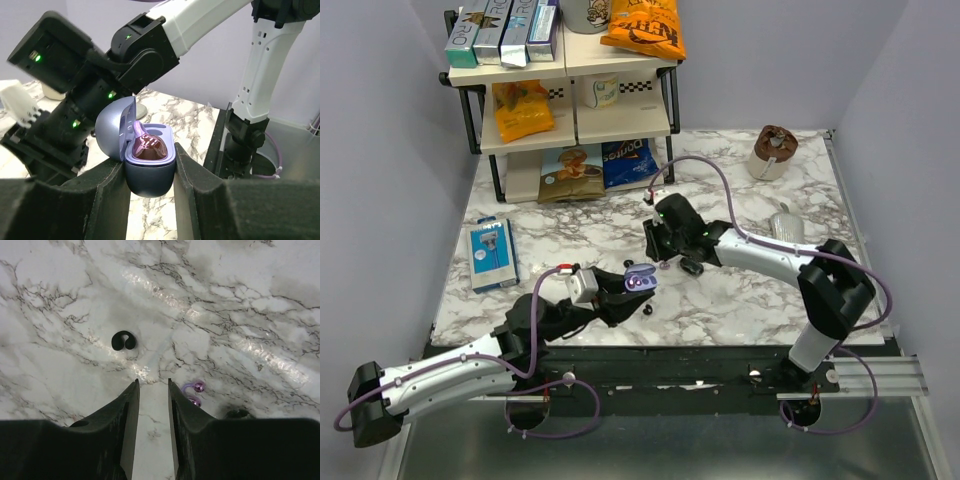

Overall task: Insert the wireless bluetooth earbuds into the charging case
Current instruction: Pick up the earbud from the center of the board.

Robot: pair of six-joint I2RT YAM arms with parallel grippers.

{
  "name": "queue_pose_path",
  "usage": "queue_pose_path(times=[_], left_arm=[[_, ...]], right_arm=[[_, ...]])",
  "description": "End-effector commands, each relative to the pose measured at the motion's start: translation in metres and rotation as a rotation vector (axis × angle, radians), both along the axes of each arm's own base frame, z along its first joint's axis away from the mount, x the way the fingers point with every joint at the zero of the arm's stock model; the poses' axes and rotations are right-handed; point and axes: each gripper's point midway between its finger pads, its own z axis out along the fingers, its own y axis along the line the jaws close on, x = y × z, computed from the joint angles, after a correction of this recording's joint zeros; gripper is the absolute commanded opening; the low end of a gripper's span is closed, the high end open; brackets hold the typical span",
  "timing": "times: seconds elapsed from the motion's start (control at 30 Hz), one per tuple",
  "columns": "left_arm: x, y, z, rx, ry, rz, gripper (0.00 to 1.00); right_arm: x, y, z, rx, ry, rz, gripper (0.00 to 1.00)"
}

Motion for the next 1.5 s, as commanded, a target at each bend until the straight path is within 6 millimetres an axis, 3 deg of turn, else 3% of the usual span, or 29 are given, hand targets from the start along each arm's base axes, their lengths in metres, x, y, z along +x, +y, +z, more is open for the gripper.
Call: queue_pose_path(times=[0.0,0.27,0.87,1.47], left_arm=[[0.003,0.004,0.004,-0.01,-0.005,0.03,0.0],[0.003,0.004,0.0,-0.005,0.002,0.03,0.0],[0.003,0.0,-0.006,0.007,0.012,0.023,0.0],[0.002,0.0,-0.006,0.003,0.014,0.024,0.0]], right_arm=[[-0.007,-0.012,-0.027,-0.137,0.088,-0.1,0.37],[-0.007,-0.029,-0.053,-0.244,0.106,-0.131,0.36],[-0.01,-0.031,-0.062,-0.267,0.108,-0.102,0.4],[-0.008,-0.051,-0.067,-0.351,0.094,-0.158,0.42]])
